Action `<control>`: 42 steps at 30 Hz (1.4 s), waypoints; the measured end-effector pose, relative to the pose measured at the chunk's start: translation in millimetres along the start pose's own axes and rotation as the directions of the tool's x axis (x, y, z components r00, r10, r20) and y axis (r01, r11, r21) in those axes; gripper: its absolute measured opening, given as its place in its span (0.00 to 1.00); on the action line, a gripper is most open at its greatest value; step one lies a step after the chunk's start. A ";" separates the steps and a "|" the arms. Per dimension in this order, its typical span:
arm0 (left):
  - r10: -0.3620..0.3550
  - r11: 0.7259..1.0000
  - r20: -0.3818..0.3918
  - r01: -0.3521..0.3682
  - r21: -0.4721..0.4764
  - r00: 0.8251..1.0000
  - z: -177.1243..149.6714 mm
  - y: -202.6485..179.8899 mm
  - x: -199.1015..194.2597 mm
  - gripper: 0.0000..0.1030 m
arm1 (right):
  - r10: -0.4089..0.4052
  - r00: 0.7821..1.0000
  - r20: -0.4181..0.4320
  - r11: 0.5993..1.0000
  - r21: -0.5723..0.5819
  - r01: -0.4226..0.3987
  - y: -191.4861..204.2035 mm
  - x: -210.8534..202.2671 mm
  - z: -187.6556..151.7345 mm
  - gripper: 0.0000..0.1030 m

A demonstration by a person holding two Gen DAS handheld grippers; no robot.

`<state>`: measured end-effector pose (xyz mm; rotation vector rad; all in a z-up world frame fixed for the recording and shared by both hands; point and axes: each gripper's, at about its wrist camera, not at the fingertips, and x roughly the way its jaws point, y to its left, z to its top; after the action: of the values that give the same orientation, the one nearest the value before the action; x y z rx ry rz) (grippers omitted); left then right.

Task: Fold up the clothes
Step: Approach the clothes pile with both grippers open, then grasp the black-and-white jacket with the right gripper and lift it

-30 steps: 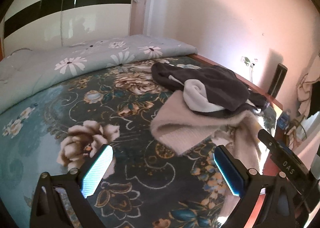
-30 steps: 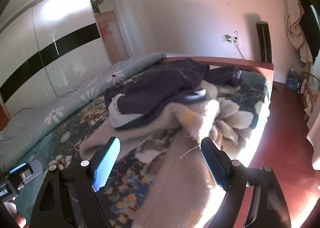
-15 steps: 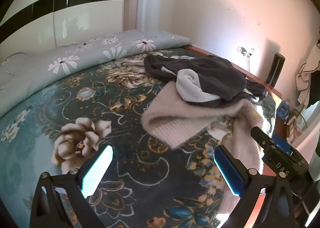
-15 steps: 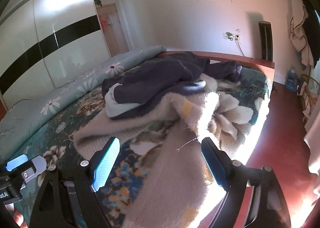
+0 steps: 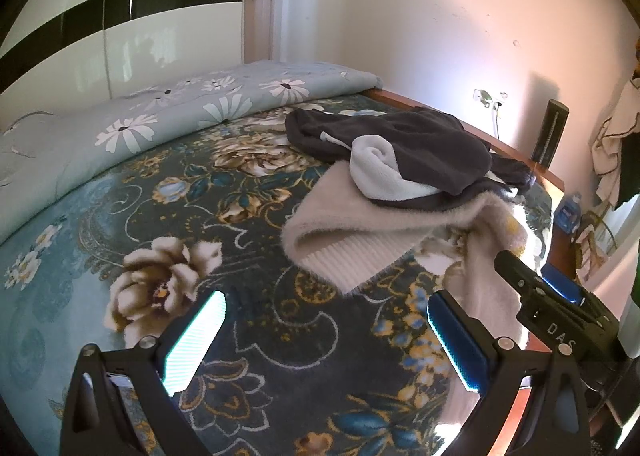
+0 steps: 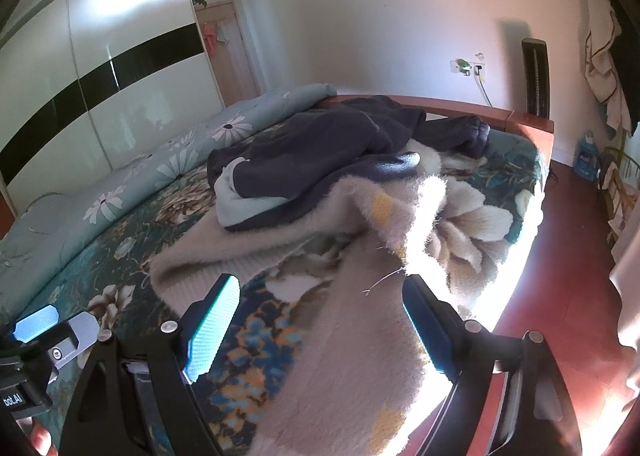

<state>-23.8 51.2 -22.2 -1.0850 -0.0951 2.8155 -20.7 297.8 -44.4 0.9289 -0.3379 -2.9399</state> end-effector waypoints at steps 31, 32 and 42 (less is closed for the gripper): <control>0.002 1.000 0.040 -0.002 0.000 0.999 4.5 10.1 -10.7 1.00 | 0.053 0.998 -0.029 0.998 0.019 -0.052 4.9 7.9 6.5 0.82; 0.007 1.000 0.050 -0.007 -0.012 0.999 5.1 14.6 -13.7 1.00 | 0.056 0.998 -0.029 0.998 0.036 -0.055 1.5 9.3 9.1 0.82; 0.043 0.985 0.106 -0.024 -0.172 0.993 5.1 76.5 -40.6 1.00 | 0.161 0.983 -0.086 0.986 0.049 -0.158 -12.0 75.7 92.4 1.00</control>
<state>-4.4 -30.2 0.7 -0.9709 -0.3374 2.9411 -135.3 319.7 -16.0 0.9860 -0.4489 -2.7464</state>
